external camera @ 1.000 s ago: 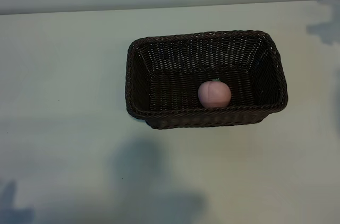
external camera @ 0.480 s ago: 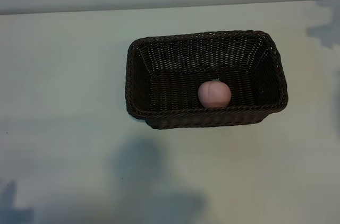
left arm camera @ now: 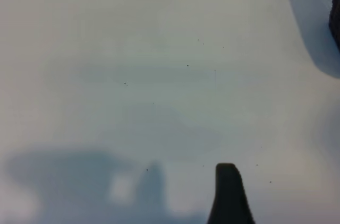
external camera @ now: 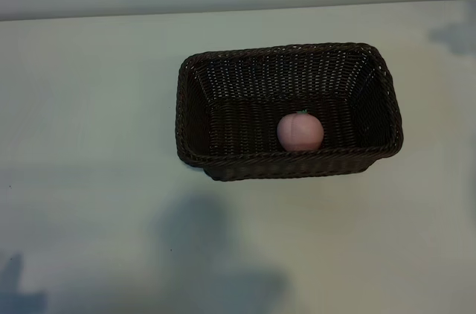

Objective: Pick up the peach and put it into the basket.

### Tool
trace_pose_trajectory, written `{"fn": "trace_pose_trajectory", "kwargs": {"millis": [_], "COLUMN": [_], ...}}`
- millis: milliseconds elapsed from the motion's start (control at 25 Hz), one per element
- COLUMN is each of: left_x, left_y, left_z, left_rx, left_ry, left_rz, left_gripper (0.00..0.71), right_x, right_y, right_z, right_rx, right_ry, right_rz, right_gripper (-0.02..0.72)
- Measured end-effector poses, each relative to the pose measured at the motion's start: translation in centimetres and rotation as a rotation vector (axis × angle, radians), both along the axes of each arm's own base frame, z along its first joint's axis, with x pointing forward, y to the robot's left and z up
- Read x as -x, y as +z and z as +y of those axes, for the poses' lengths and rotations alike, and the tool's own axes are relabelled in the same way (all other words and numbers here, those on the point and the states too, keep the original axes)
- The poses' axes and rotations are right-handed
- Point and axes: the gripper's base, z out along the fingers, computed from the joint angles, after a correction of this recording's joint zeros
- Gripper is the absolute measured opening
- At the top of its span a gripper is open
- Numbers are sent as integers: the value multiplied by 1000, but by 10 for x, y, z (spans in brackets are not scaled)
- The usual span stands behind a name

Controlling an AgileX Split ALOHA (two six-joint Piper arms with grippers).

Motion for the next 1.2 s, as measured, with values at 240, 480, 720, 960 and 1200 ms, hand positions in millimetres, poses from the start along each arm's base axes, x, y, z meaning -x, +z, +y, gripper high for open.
{"fn": "trace_pose_trajectory", "kwargs": {"millis": [240, 480, 720, 960, 1200], "left_x": [0, 0, 0, 0, 0], "left_y": [0, 0, 0, 0, 0], "left_z": [0, 0, 0, 0, 0], "left_rx": [0, 0, 0, 0, 0], "left_ry": [0, 0, 0, 0, 0], "left_rz": [0, 0, 0, 0, 0], "left_gripper": [498, 498, 498, 498, 498], "right_x": [34, 72, 111, 161, 219], "right_y": [40, 64, 75, 92, 96], "right_z": [10, 23, 36, 53, 77], "right_rx": [23, 24, 37, 71, 105], "right_ry": [1, 5, 6, 21, 92], "right_rz": [-89, -174, -273, -410, -580], "right_gripper": [593, 593, 593, 593, 593]}}
